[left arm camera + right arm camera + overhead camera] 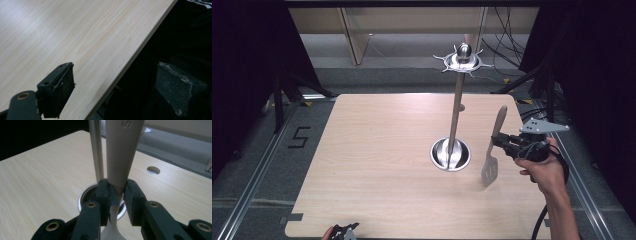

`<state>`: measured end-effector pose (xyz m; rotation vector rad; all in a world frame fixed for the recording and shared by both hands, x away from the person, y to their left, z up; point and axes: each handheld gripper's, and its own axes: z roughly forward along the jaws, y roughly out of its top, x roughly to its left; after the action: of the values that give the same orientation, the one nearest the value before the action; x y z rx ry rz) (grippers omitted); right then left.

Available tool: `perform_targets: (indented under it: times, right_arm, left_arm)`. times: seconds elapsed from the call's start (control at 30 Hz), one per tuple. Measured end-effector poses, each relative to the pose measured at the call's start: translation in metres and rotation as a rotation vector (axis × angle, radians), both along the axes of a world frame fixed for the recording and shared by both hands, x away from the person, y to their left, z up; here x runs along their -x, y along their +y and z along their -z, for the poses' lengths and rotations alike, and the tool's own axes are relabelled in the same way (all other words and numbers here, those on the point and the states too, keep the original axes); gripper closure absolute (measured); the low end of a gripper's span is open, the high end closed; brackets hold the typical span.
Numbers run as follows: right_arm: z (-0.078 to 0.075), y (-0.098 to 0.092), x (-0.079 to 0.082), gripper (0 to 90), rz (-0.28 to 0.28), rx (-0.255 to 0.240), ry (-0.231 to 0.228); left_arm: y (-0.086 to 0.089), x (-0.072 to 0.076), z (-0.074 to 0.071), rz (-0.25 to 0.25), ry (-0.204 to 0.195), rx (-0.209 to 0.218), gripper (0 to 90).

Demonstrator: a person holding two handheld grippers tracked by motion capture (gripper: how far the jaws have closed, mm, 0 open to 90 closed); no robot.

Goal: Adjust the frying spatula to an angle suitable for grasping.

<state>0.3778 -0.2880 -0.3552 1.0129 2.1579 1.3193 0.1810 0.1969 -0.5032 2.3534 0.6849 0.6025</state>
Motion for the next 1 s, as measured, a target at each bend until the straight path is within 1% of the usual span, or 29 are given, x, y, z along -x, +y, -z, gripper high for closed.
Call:
perform_targets:
  times: [0.03, 0.1, 0.13, 0.17, 0.2, 0.23, 0.27, 0.3, 0.33, 0.37, 0.43, 0.47, 0.5, 0.53, 0.6, 0.63, 0.67, 0.7, 0.73, 0.8, 0.83, 0.87, 0.9, 0.93, 1.0]
  right_arm:
    - [-0.005, 0.002, -0.002, 75.7, -0.016, 0.003, 0.007]
    - [-0.009, 0.005, -0.006, 75.8, -0.024, -0.01, -0.002]
    - [-0.01, 0.007, -0.008, 75.8, -0.017, -0.025, -0.015]
    - [-0.013, 0.007, -0.009, 75.8, -0.023, -0.024, -0.017]
    - [-0.015, 0.009, -0.011, 75.7, -0.022, -0.032, -0.017]
    - [-0.018, 0.01, -0.012, 75.7, -0.029, -0.028, -0.018]
    - [-0.021, 0.01, -0.014, 75.8, -0.034, -0.027, -0.015]
    - [-0.023, 0.011, -0.015, 75.7, -0.029, -0.038, -0.023]
    - [-0.023, 0.011, -0.015, 75.7, -0.029, -0.038, -0.023]
    - [-0.027, 0.012, -0.017, 75.7, -0.039, -0.042, -0.006]
    - [-0.029, 0.013, -0.019, 75.7, -0.039, -0.039, -0.013]
    - [-0.033, 0.015, -0.021, 75.7, -0.037, -0.042, -0.02]
    - [-0.035, 0.015, -0.022, 75.8, -0.037, -0.03, -0.026]
    - [-0.036, 0.017, -0.023, 75.7, -0.033, -0.046, -0.037]
    - [-0.038, 0.018, -0.024, 75.7, -0.035, -0.041, -0.032]
    - [-0.043, 0.021, -0.025, 75.8, -0.038, -0.034, -0.059]
    - [-0.043, 0.021, -0.025, 75.8, -0.038, -0.034, -0.059]
    - [-0.048, 0.023, -0.026, 75.7, -0.046, -0.023, -0.046]
    - [-0.048, 0.023, -0.026, 75.7, -0.046, -0.023, -0.046]
    - [-0.055, 0.025, -0.029, 75.8, -0.047, -0.026, -0.059]
    - [-0.057, 0.026, -0.031, 75.7, -0.048, -0.033, -0.072]
    - [-0.057, 0.026, -0.031, 75.7, -0.048, -0.033, -0.072]
    - [-0.06, 0.028, -0.032, 75.8, -0.05, -0.042, -0.061]
    - [-0.061, 0.029, -0.034, 75.7, -0.049, -0.041, -0.069]
    - [-0.065, 0.03, -0.035, 75.7, -0.051, -0.039, -0.064]
  left_arm:
    - [0.0, 0.0, 0.0, 0.001, -0.002, -0.001, 14.9]
    - [0.0, 0.0, 0.0, -0.015, -0.019, 0.005, 14.9]
    - [0.0, 0.0, 0.0, -0.017, -0.019, 0.007, 14.9]
    - [0.0, 0.0, 0.0, -0.018, -0.023, -0.001, 14.9]
    - [-0.001, 0.0, 0.001, -0.017, -0.02, 0.01, 14.9]
    - [-0.001, 0.0, 0.001, -0.018, -0.019, 0.009, 14.9]
    - [0.0, 0.0, 0.0, -0.009, -0.017, -0.004, 14.9]
    - [0.0, 0.0, 0.0, -0.009, -0.016, -0.003, 14.9]
    - [0.0, 0.0, 0.0, -0.009, -0.016, -0.003, 14.9]
    - [-0.001, 0.0, 0.001, -0.016, -0.019, 0.01, 14.9]
    - [-0.001, 0.0, 0.001, -0.017, -0.02, 0.007, 14.9]
    - [-0.001, 0.0, 0.001, -0.014, -0.019, 0.002, 14.9]
    - [0.0, 0.0, 0.0, -0.009, -0.016, -0.004, 14.9]
    - [0.0, 0.0, 0.0, -0.01, -0.016, -0.001, 14.9]
    - [0.0, 0.0, 0.0, -0.009, -0.016, -0.002, 14.9]
    - [0.0, 0.0, 0.0, -0.009, -0.018, -0.003, 14.9]
    - [0.0, 0.0, 0.0, -0.009, -0.018, -0.003, 14.9]
    - [0.0, 0.0, 0.0, -0.009, -0.017, -0.001, 14.9]
    - [0.0, 0.0, 0.0, -0.009, -0.017, -0.001, 14.9]
    - [0.001, 0.0, -0.002, -0.001, -0.007, 0.001, 14.9]
    - [0.0, 0.0, 0.0, -0.01, -0.018, -0.003, 14.9]
    - [0.0, 0.0, 0.0, -0.01, -0.018, -0.003, 14.9]
    - [0.001, -0.001, -0.002, -0.001, -0.016, -0.011, 14.9]
    - [0.002, 0.0, -0.002, -0.002, -0.009, -0.004, 14.9]
    - [0.002, 0.0, -0.003, 0.0, -0.014, -0.01, 14.9]
